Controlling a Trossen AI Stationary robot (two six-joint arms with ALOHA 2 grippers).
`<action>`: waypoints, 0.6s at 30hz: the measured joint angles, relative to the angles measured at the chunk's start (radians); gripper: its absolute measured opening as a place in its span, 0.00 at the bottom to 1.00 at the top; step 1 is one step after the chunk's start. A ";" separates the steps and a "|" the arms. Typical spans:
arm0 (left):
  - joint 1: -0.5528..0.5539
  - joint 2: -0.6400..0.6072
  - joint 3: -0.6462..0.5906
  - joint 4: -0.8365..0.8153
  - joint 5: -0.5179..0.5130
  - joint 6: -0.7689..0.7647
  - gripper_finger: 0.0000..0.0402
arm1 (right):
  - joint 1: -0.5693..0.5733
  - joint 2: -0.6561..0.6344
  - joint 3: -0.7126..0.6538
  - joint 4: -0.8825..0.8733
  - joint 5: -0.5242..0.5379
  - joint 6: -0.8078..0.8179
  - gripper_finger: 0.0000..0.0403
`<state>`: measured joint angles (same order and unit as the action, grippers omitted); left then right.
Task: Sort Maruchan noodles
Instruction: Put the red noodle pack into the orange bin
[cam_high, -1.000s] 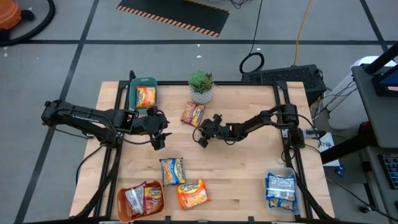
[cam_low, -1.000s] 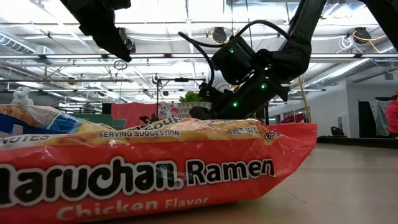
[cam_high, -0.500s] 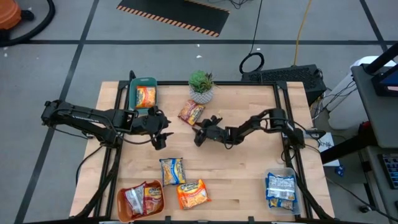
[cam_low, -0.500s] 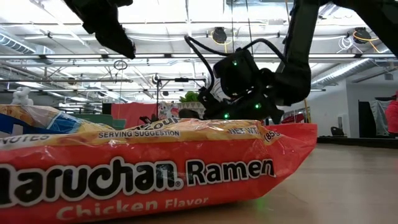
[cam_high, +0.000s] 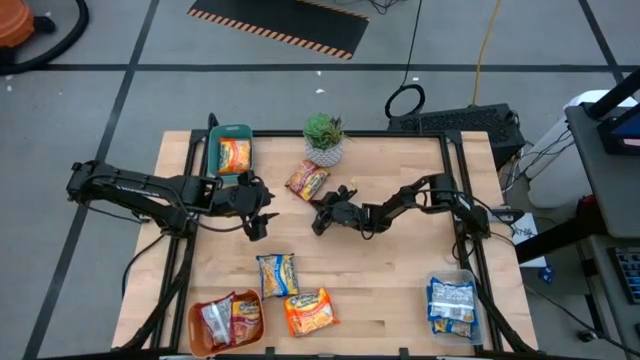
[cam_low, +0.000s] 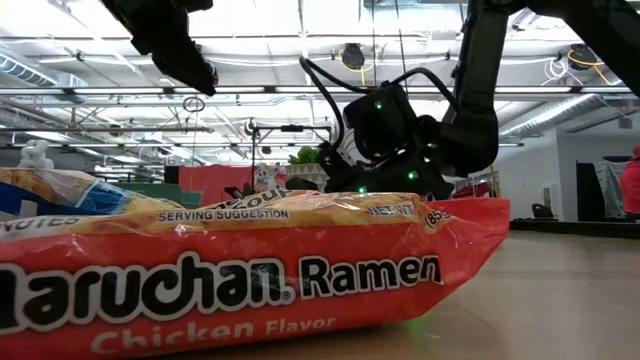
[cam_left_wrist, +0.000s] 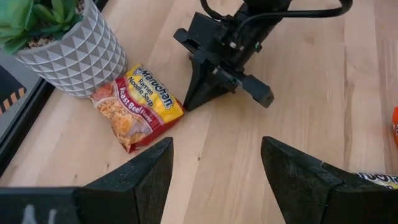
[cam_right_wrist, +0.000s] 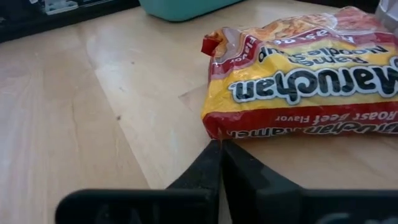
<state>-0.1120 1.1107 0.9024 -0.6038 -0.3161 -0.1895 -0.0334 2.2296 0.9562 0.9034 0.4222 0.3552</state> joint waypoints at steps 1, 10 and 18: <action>0.000 0.000 0.000 0.000 0.000 -0.001 0.62 | 0.000 -0.007 0.000 -0.006 0.004 0.000 0.02; 0.000 0.000 0.000 -0.049 0.000 -0.016 0.62 | 0.000 -0.208 -0.003 -0.413 -0.131 -0.091 0.00; 0.000 0.000 0.000 -0.049 0.000 -0.020 0.62 | 0.001 -0.430 -0.003 -0.641 -0.164 -0.162 0.00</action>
<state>-0.1120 1.1107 0.9024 -0.6525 -0.3161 -0.2092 -0.0326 1.8001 0.9531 0.2627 0.2578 0.1936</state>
